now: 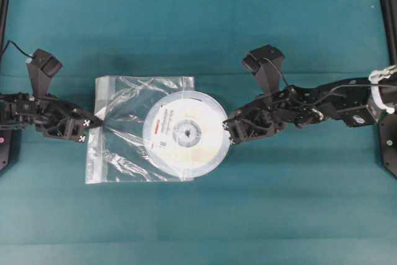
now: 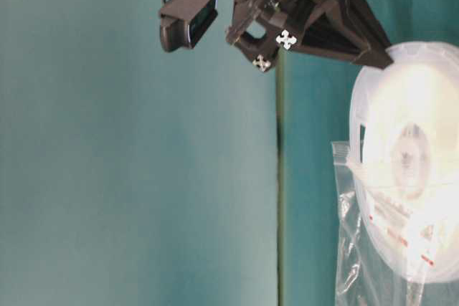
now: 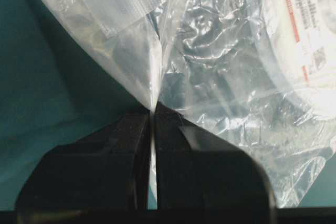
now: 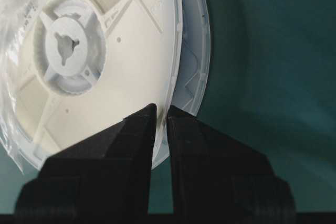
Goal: Take out the reel from the clear zip bag.
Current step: 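Pull the reel rightward out of the bag while left holds bag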
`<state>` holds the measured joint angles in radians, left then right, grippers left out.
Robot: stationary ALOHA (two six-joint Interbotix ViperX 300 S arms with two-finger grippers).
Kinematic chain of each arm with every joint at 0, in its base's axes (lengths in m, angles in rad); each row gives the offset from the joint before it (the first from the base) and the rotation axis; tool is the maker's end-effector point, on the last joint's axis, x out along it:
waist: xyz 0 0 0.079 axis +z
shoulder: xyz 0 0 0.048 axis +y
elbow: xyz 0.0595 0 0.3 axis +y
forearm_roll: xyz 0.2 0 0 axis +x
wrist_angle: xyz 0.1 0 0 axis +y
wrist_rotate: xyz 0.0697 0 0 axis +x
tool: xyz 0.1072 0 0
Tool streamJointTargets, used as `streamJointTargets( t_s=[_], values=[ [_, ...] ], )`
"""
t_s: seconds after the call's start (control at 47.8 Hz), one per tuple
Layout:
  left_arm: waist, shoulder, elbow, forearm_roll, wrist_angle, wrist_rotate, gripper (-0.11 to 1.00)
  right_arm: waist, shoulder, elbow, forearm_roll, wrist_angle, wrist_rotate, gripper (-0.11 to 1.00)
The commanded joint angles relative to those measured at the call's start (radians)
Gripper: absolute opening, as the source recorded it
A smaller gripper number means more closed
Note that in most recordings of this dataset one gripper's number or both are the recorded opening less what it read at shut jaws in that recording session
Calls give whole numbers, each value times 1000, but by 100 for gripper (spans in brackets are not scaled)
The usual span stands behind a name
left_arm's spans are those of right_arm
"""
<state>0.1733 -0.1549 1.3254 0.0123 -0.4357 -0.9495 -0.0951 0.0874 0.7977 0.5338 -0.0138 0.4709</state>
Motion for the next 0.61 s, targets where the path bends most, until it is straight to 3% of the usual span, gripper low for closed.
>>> streamJointTargets(
  t_s=[0.0,0.585],
  values=[
    [-3,0,-8,2,2,0,1,3,-29,12,2,-3,11,12],
    [-3,0,-11,0,14,0,1,-34,-135,161,8,-26,23,12]
  ],
)
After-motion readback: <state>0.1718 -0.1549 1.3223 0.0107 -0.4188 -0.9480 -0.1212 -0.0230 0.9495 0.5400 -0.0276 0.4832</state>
